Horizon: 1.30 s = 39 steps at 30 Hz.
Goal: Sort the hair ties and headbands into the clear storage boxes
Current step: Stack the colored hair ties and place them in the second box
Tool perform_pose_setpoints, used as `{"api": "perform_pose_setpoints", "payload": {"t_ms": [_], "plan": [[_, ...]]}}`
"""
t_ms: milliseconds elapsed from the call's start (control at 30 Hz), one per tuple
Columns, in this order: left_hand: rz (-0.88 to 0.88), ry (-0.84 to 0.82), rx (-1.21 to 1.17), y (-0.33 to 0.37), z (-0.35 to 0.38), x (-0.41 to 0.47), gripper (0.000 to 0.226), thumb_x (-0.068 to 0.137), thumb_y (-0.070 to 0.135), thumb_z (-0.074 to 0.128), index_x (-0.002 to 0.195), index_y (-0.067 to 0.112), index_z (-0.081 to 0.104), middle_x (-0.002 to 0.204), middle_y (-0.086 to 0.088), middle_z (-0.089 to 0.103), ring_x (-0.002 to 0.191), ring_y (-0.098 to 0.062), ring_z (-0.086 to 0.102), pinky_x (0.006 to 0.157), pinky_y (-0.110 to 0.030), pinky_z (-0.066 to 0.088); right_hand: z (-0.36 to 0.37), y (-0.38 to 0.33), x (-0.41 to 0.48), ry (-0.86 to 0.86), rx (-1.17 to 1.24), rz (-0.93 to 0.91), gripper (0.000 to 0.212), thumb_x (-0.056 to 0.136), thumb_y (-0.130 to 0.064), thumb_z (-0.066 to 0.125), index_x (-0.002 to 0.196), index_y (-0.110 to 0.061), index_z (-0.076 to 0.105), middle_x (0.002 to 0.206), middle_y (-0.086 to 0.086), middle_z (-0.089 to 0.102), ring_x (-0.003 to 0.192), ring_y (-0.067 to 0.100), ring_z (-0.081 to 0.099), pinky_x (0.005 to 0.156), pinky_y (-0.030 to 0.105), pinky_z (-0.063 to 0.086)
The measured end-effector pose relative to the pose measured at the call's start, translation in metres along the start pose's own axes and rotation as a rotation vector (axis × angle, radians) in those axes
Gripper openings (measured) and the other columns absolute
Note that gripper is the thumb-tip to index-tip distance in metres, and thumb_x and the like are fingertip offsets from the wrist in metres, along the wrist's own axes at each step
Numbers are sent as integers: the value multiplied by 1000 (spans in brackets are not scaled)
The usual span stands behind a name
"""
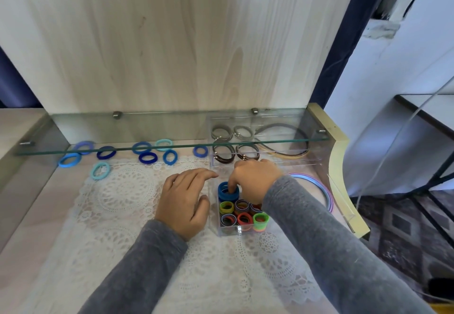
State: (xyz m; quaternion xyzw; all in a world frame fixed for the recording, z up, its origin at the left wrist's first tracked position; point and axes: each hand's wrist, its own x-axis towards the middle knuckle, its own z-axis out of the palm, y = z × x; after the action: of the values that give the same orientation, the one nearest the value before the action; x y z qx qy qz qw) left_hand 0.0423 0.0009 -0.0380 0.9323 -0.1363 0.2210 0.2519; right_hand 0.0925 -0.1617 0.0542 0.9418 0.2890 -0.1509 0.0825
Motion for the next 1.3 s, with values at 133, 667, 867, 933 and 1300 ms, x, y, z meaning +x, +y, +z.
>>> {"api": "perform_pose_setpoints", "payload": {"t_ms": [133,667,867,933,1300], "plan": [[12,-15,-8,-1,0,-2,48,72,24,41,117,26,57,118,11,60,113,-6,49,95,-23,27,1,-2,2,-4,20,3,36,90,-14,54,121,-32,60,123,3,50,115,25,49,91,39,43],[38,-49,1,1,-2,-2,47,72,24,39,115,25,59,118,12,60,113,-7,50,95,-24,27,8,-7,-7,8,-22,-34,37,92,-19,50,124,-36,57,123,5,47,117,26,42,96,44,40],[53,-78,14,3,-3,-2,47,71,25,39,114,26,59,118,12,60,112,-7,51,96,-25,27,10,-6,-7,60,-1,-43,36,92,-19,49,122,-37,58,122,4,48,117,25,43,94,42,39],[46,-82,20,3,-3,-2,47,71,25,39,114,27,59,118,12,60,112,-7,52,96,-26,28,10,-3,-7,99,50,-39,35,91,-18,49,117,-38,60,118,2,48,115,23,43,92,39,38],[-159,125,211,-6,-13,-4,45,75,26,42,114,22,63,112,5,65,103,-15,59,91,-35,37,23,-14,-2,514,576,10,32,82,1,45,98,-17,67,95,-4,47,90,13,48,81,32,47]]}}
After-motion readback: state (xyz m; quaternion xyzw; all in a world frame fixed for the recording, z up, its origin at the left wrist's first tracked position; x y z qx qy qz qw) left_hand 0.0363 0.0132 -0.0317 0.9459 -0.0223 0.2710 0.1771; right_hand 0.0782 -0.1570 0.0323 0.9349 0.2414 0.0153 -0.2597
